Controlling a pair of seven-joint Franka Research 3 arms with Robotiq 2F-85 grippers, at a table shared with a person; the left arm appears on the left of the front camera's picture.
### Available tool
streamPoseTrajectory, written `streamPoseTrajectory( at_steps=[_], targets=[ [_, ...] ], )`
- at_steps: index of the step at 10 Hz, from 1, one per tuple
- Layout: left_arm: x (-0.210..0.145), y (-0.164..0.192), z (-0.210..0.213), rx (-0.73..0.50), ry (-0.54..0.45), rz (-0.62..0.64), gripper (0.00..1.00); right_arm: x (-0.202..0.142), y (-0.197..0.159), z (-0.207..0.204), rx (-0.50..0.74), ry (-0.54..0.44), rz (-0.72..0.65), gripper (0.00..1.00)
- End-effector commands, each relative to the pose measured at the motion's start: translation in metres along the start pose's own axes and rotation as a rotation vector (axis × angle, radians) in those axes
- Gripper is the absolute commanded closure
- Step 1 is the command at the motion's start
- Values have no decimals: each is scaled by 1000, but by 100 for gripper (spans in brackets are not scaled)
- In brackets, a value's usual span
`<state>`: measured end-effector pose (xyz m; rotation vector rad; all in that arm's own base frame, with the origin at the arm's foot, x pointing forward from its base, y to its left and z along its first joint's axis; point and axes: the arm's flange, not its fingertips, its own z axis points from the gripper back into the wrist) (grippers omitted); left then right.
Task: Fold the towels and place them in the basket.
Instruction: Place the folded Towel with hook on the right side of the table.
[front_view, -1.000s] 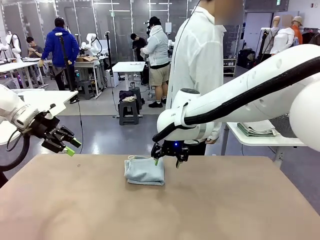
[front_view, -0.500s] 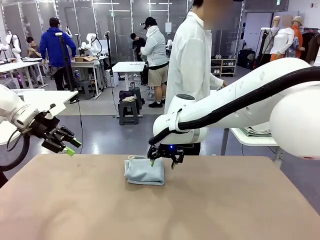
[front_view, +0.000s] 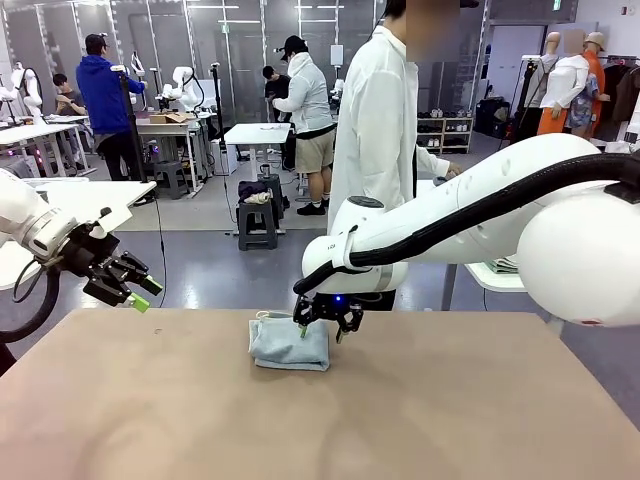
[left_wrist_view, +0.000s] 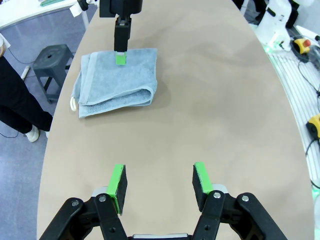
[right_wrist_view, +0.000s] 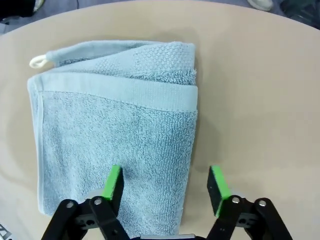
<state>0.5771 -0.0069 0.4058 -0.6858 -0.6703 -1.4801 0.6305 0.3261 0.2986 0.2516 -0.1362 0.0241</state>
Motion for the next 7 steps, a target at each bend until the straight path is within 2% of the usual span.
streamPoseTrajectory(
  at_steps=[1, 2, 3, 4, 5, 6, 7],
  targets=[
    [0, 0, 0, 0, 1, -14, 32, 6, 0, -1, 26, 9, -21, 40],
    [0, 0, 0, 0, 1, -14, 32, 6, 0, -3, 32, 12, -21, 25],
    [0, 0, 0, 0, 1, -14, 32, 6, -1, -5, 31, 12, -22, 60],
    [0, 0, 0, 0, 1, -14, 32, 6, -1, -7, 29, 15, -21, 45],
    [0, 0, 0, 0, 1, -14, 32, 5, -1, -8, 29, 18, -19, 80],
    [0, 0, 0, 0, 1, -14, 32, 5, -1, -8, 24, 20, -16, 65],
    [0, 0, 0, 0, 1, -14, 32, 4, -1, -7, 17, 21, -15, 100]
  ],
)
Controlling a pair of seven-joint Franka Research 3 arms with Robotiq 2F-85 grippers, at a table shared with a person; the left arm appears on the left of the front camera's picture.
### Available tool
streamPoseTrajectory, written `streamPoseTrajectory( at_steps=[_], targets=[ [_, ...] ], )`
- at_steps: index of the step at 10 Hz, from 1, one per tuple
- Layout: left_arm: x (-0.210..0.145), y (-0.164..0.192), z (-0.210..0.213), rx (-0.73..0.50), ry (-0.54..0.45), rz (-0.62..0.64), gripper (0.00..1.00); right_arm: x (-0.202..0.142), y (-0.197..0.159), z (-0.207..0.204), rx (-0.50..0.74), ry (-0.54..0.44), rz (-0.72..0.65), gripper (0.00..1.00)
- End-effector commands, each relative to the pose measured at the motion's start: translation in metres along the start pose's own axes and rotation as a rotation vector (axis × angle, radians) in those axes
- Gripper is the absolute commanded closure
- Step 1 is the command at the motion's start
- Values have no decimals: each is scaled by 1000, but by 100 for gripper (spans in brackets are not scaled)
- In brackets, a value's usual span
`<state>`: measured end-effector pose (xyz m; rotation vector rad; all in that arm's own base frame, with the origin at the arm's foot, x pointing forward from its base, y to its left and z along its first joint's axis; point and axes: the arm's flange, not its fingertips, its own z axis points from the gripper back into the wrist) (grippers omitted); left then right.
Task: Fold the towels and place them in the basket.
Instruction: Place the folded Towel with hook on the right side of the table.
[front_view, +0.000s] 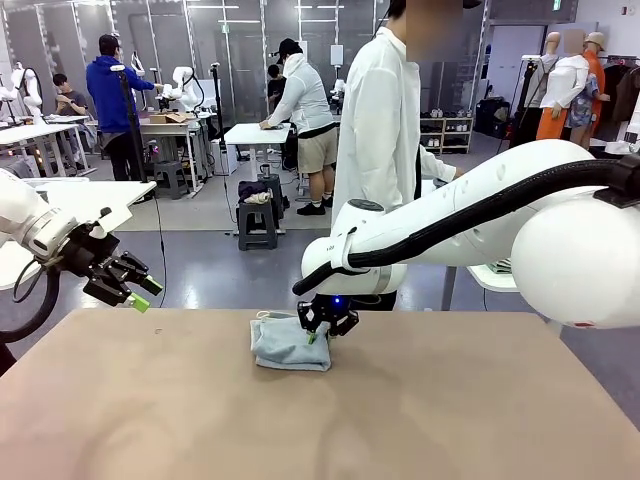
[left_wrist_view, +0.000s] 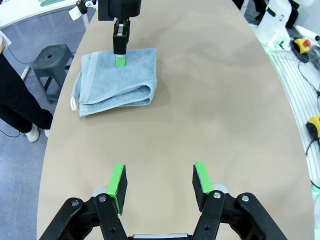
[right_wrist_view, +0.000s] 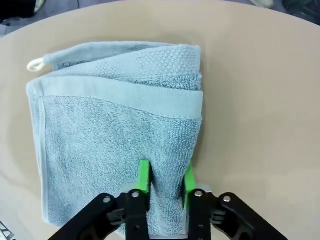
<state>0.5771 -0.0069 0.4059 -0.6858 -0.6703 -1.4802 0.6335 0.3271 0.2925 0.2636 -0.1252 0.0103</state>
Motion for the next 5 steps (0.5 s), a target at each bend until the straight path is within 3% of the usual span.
streamPoseTrajectory(
  at_steps=[1, 2, 5],
  targets=[
    [0, 0, 0, -1, 1, -14, 32, 1, 1, 0, -3, 16, 7, 85],
    [0, 0, 0, -1, 1, -14, 32, 1, 0, -1, -8, 24, 17, 100],
    [0, 0, 0, -1, 1, -14, 32, 0, 2, 1, -1, 5, 4, 100]
  ],
)
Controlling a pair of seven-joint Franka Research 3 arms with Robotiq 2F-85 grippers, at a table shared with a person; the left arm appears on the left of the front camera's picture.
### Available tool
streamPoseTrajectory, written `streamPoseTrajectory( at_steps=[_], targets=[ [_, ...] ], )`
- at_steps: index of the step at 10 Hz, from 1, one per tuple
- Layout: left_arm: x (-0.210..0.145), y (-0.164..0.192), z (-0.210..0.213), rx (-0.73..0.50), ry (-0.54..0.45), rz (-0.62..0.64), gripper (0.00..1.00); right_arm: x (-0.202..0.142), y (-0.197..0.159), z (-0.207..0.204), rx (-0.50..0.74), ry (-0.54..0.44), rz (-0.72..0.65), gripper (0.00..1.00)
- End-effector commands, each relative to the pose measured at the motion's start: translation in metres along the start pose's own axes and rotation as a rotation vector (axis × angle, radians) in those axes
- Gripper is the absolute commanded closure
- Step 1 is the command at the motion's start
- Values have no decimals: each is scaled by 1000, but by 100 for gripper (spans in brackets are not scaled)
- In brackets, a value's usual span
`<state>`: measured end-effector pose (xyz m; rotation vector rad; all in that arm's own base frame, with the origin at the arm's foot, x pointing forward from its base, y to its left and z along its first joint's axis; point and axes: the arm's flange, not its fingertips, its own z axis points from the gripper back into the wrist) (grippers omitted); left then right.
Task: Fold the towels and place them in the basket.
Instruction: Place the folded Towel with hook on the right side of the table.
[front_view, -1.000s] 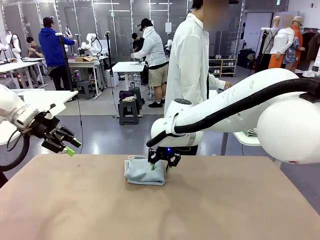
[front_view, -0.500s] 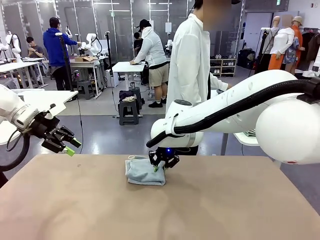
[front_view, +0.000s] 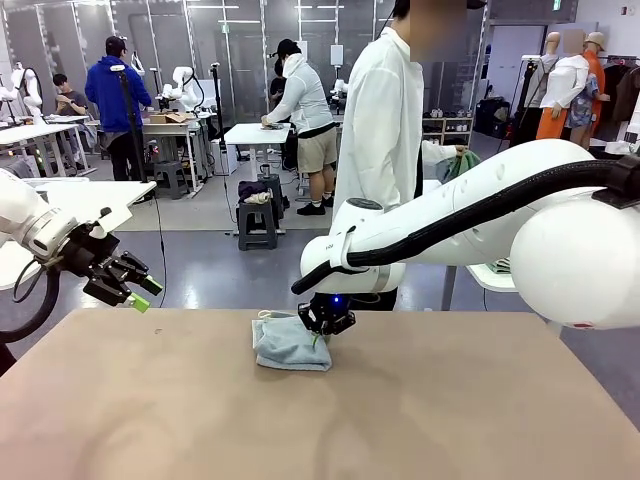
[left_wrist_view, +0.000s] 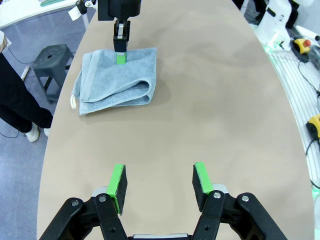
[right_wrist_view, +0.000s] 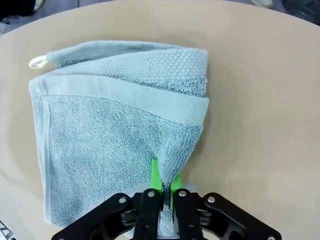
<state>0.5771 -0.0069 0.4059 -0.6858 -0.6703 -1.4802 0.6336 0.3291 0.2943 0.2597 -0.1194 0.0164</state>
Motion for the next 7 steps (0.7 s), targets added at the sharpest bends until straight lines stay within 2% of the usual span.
streamPoseTrajectory(
  at_steps=[1, 2, 3, 4, 7],
  targets=[
    [0, 0, 0, 0, 1, -14, 32, -1, -1, 0, 2, -2, -1, 100],
    [0, 0, 0, 0, 1, -14, 32, -1, -1, 0, 2, -2, -1, 100],
    [0, 0, 0, 0, 1, -14, 32, 0, 0, 0, 0, 0, 0, 93],
    [0, 0, 0, 0, 1, -14, 32, 5, -22, 4, 42, -11, -17, 93],
    [0, 0, 0, 0, 1, -14, 32, 2, -137, 16, 35, -44, 25, 93]
  ],
)
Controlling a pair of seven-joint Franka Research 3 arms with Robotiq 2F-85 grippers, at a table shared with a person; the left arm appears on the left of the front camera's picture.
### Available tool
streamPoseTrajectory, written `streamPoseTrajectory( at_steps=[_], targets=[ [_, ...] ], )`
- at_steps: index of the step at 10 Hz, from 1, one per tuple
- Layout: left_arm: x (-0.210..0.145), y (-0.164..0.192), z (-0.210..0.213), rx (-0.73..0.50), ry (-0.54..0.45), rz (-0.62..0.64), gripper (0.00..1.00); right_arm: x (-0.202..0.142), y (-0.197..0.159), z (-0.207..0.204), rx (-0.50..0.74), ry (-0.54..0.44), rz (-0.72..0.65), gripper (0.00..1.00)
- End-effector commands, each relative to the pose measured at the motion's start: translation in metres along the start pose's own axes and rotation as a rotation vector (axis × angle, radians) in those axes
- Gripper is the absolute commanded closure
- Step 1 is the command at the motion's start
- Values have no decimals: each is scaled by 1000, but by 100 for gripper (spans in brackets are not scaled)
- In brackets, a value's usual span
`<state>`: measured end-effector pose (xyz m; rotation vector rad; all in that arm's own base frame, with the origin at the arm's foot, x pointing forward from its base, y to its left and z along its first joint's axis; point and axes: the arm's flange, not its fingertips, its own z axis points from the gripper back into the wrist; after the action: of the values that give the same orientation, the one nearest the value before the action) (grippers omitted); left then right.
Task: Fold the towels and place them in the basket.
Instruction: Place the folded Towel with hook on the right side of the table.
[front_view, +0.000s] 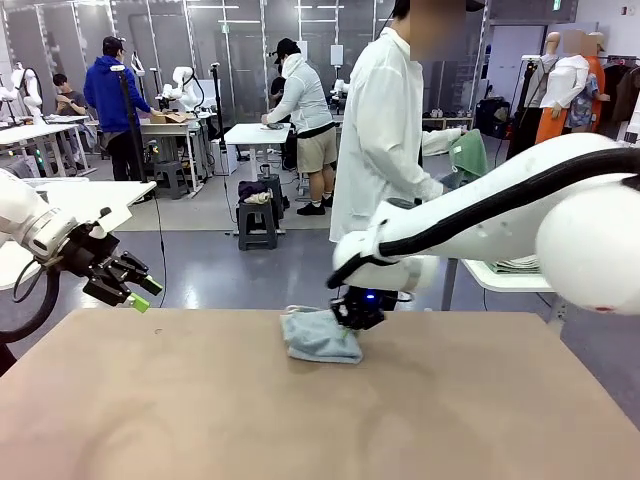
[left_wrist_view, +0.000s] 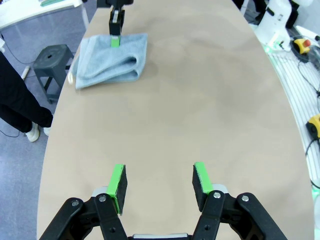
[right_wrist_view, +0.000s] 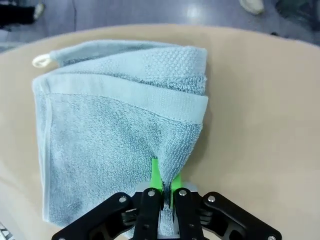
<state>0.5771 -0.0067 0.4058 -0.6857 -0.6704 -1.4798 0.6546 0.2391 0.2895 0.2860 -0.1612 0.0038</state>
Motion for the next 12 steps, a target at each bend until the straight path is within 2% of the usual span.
streamPoseTrajectory(
  at_steps=[1, 3, 5, 8, 12],
  targets=[
    [0, 0, 0, -1, 1, -15, 32, -15, -89, -2, -12, 18, 22, 93],
    [0, 0, 0, -1, 1, -15, 32, -12, -170, -7, -16, 56, 55, 93],
    [0, 0, 0, -1, 1, -15, 32, -19, -247, 4, -27, 71, 167, 93],
    [0, 0, 0, -1, 1, -15, 32, -38, -345, 18, -40, 81, 86, 93],
    [0, 0, 0, -1, 1, -15, 32, -59, -397, 34, -115, 60, -3, 93]
  ],
)
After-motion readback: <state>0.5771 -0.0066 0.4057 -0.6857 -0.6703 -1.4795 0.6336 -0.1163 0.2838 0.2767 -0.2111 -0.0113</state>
